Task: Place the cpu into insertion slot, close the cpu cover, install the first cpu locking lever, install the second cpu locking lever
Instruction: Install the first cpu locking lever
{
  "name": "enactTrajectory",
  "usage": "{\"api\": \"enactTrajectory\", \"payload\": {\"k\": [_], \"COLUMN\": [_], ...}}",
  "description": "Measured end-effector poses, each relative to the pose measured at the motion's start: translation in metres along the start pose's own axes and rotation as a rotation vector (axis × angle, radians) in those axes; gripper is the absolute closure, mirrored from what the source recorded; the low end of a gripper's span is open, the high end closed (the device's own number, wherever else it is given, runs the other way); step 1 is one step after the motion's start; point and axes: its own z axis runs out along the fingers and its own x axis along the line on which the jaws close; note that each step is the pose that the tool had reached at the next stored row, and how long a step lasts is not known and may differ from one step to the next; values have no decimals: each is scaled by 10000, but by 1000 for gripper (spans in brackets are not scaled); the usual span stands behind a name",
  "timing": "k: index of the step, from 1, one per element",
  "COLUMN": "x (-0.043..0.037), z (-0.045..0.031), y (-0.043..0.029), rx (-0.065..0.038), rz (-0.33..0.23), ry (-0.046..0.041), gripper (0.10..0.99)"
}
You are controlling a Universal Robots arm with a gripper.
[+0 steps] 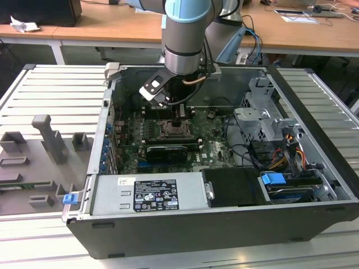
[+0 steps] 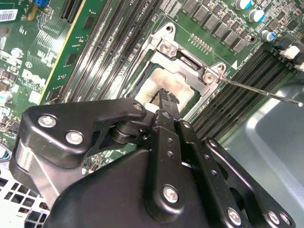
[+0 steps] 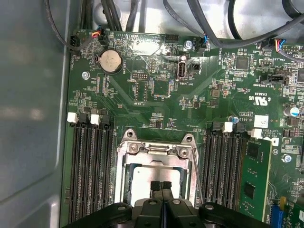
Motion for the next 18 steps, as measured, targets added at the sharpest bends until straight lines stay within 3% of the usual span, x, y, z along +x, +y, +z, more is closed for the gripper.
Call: {"api": "enactTrajectory", "payload": {"k": [2, 5, 13, 16, 18], "x": [2, 7, 14, 16, 15], "z": [-62, -229, -494, -555, -556], "y": [0, -1, -1, -2, -2], "rx": [0, 0, 0, 0, 18], "rz": [0, 0, 0, 0, -624], "ry": [-1, -1, -7, -8, -3], "gripper": [980, 980, 980, 980, 980]}}
